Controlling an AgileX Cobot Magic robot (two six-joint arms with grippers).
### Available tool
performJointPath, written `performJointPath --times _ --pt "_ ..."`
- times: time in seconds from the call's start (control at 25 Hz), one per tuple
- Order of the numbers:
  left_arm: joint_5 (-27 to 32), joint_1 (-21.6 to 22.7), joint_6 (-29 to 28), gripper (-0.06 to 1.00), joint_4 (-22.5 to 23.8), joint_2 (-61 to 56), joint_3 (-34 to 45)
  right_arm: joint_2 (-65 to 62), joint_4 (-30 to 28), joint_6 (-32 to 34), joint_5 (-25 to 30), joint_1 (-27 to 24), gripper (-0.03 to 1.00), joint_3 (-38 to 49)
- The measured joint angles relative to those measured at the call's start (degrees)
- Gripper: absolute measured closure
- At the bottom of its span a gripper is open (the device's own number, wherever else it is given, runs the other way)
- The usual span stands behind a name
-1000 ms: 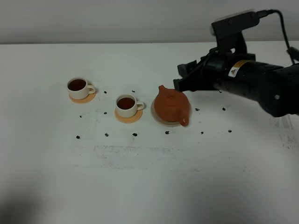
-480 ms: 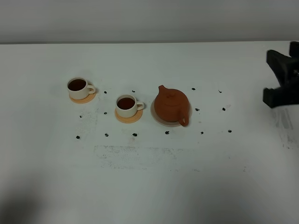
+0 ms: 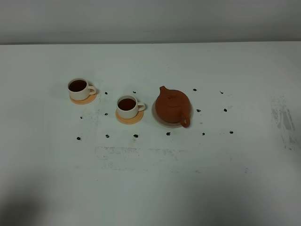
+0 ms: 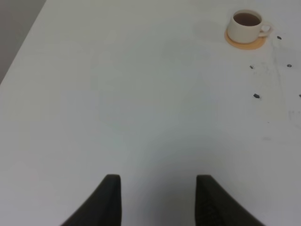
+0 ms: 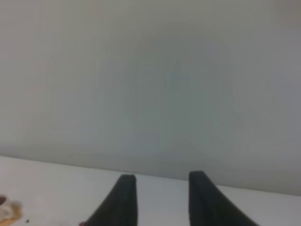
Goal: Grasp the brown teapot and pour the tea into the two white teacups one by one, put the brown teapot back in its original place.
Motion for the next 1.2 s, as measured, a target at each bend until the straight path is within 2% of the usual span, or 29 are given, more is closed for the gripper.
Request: performJointPath --times 0.12,0.4,0.56,0.76,0.92,1.04,1.2 --pt "0.0 0.0 0.0 0.55 0.0 0.0 0.0 -4.93 0.05 0.01 4.45 -2.68 0.72 0.12" --pt "0.0 0.0 0.0 0.55 0.0 0.0 0.0 -15.66 0.07 7.78 22.19 -6.91 0.75 0.12" --pt "0.0 0.0 0.0 0.55 0.0 0.0 0.0 -18.5 -0.51 9.07 31.45 -9.2 0.76 -2.69" --pt "0.0 0.0 0.0 0.55 0.0 0.0 0.0 -20.81 -4.63 9.65 46.3 -10.37 0.76 -8.09" --pt "0.0 0.0 0.0 0.55 0.0 0.0 0.0 -21.91 -7.05 9.72 54.77 -10.83 0.76 -8.69" --pt "0.0 0.0 0.0 0.55 0.0 0.0 0.0 -21.97 -7.02 9.72 57.29 -12.78 0.76 -8.62" --pt "0.0 0.0 0.0 0.55 0.0 0.0 0.0 -22.46 -5.4 9.72 56.13 -14.41 0.76 -6.27"
